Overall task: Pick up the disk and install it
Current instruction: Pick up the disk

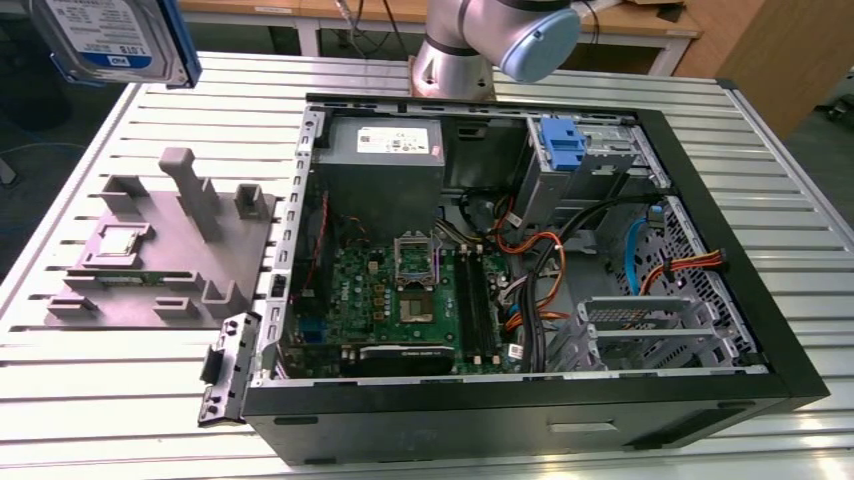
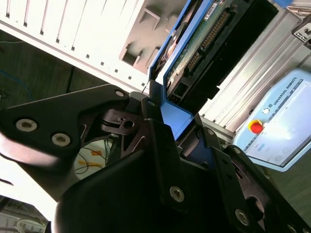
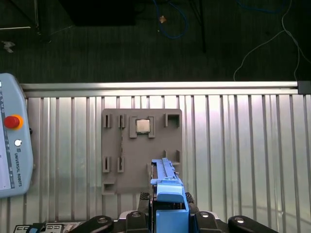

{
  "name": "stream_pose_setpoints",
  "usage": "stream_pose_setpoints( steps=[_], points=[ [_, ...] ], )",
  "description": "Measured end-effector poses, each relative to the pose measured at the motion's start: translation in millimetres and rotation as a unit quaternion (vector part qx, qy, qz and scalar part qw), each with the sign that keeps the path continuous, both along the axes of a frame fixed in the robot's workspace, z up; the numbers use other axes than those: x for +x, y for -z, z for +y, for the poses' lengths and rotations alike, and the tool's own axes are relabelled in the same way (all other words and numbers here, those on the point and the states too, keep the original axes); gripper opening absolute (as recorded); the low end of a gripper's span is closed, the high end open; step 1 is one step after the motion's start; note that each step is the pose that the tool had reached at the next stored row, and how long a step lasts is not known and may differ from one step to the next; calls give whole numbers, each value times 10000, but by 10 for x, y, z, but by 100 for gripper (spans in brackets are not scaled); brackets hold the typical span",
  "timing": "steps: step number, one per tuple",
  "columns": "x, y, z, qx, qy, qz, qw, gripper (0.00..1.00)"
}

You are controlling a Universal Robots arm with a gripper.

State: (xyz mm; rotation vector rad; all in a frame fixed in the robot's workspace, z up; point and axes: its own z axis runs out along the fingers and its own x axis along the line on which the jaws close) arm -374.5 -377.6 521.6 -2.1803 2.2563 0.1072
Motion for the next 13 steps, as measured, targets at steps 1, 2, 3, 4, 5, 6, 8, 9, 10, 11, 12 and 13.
stream_pose_setpoints(
  steps=[1,2,3,4,5,6,8,9,10,11,12,13],
  points=[
    [0,0,-11,0,0,0,10000,36],
    [0,0,-20,0,0,0,10000,36],
    [1,0,-24,0,0,0,10000,36],
    [6,0,-24,0,0,0,10000,36],
    [14,0,-25,0,0,0,10000,36],
    [25,0,-25,0,0,0,10000,36],
    [50,0,-25,0,0,0,10000,36],
    [63,0,-25,0,0,0,10000,36],
    [76,0,-25,0,0,0,10000,36],
    [89,0,-25,0,0,0,10000,36],
    [102,0,-25,0,-1,0,10000,36],
    [113,0,-25,0,-1,0,10000,36]
  ],
)
